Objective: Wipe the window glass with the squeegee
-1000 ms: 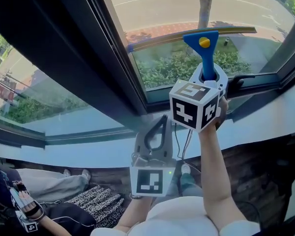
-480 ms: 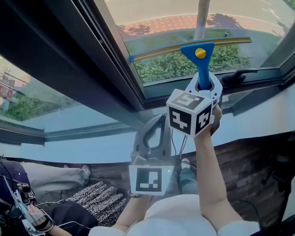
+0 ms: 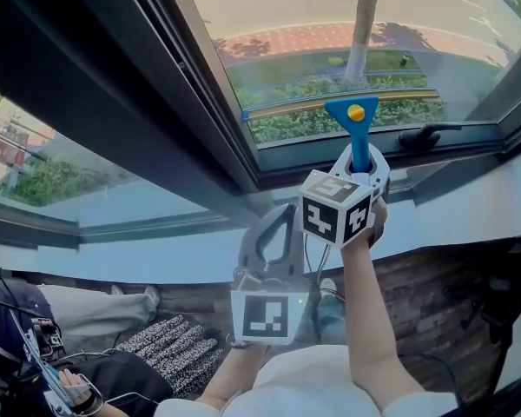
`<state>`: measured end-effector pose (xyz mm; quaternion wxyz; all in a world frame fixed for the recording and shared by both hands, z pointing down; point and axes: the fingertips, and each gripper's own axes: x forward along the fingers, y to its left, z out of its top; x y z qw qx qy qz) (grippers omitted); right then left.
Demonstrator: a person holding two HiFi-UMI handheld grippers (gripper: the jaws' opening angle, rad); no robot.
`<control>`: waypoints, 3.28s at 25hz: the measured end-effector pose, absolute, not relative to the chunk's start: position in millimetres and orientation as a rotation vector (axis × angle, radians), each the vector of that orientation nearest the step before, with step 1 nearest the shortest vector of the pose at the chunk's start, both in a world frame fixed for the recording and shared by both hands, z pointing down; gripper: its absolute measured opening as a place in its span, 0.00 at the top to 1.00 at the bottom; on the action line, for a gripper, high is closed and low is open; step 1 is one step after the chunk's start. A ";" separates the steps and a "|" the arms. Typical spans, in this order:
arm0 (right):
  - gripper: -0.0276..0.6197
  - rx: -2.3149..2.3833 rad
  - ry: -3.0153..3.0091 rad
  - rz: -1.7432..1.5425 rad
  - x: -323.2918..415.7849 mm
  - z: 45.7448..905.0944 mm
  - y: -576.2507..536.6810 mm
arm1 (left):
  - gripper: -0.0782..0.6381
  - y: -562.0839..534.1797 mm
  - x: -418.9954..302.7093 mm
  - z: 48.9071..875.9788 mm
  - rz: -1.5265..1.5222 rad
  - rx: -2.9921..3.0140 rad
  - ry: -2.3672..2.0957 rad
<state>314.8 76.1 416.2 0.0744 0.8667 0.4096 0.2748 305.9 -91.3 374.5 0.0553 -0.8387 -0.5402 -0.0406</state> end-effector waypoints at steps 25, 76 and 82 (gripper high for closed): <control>0.86 2.566 1.133 1.202 292.3 508.8 65.6 | 0.90 -105.2 312.4 378.3 -0.149 -2.567 -1.572; 0.86 2.726 1.116 -0.400 187.8 112.8 60.6 | 0.90 -46.2 277.7 103.9 0.792 -2.639 -1.611; 0.86 2.720 1.120 -0.402 182.0 111.4 65.2 | 0.90 -43.0 272.7 101.1 0.804 -2.635 -1.607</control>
